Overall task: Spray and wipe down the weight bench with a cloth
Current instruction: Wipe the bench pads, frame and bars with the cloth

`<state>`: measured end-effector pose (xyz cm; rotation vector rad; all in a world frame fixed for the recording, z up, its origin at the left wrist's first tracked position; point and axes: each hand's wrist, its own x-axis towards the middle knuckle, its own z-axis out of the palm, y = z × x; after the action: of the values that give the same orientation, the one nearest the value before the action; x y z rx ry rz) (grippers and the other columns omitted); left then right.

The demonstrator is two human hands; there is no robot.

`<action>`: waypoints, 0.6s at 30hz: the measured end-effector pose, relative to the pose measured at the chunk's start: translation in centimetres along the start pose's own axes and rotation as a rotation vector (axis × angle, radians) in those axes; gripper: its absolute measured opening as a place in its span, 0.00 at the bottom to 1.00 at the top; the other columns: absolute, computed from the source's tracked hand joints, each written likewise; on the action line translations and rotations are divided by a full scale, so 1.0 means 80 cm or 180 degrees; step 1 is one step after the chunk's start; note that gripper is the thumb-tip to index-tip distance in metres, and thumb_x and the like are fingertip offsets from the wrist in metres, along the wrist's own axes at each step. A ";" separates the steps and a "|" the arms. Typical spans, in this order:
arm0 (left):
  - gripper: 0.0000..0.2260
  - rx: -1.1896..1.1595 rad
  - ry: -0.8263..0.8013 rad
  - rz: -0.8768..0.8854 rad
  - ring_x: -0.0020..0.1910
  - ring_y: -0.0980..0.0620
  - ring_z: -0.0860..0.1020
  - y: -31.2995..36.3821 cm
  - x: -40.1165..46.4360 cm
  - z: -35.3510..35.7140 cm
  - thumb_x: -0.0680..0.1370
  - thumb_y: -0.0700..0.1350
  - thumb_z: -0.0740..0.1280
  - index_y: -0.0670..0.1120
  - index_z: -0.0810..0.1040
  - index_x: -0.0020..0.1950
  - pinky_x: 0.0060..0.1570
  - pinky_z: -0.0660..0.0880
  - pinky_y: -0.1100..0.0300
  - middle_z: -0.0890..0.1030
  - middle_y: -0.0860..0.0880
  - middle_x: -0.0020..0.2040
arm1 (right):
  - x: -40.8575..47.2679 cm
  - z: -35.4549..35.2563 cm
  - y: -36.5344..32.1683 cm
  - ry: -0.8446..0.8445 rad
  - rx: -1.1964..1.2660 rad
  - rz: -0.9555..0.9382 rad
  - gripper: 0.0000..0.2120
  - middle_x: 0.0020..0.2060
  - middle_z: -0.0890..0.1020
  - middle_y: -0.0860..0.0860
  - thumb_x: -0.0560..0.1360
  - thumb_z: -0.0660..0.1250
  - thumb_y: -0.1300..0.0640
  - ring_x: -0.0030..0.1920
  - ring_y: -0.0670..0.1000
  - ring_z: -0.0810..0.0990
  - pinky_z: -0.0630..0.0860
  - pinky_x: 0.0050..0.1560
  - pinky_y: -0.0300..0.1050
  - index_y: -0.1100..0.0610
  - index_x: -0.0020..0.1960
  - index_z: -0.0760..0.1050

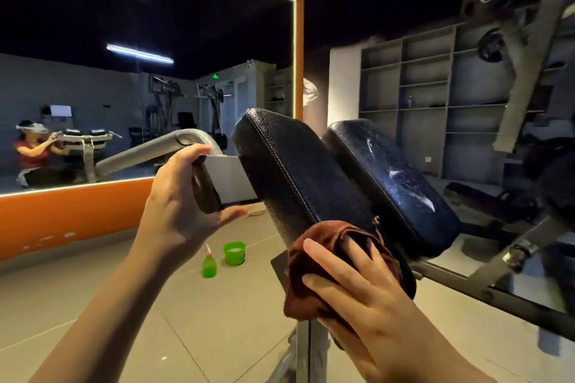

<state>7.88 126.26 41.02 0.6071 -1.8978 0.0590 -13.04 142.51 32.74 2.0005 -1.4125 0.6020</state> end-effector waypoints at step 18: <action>0.36 -0.2149 -0.0443 0.0144 0.68 0.72 0.63 -0.066 -0.002 -0.011 0.61 0.66 0.72 0.76 0.59 0.64 0.59 0.61 0.77 0.65 0.76 0.65 | 0.146 -0.008 0.003 0.0229 -0.0626 0.0479 0.21 0.78 0.53 0.46 0.80 0.57 0.48 0.77 0.54 0.50 0.61 0.72 0.62 0.48 0.72 0.67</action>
<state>11.01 122.04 39.98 0.1067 -1.9086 -0.5857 -9.47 135.12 41.09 1.7149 -1.5254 0.5703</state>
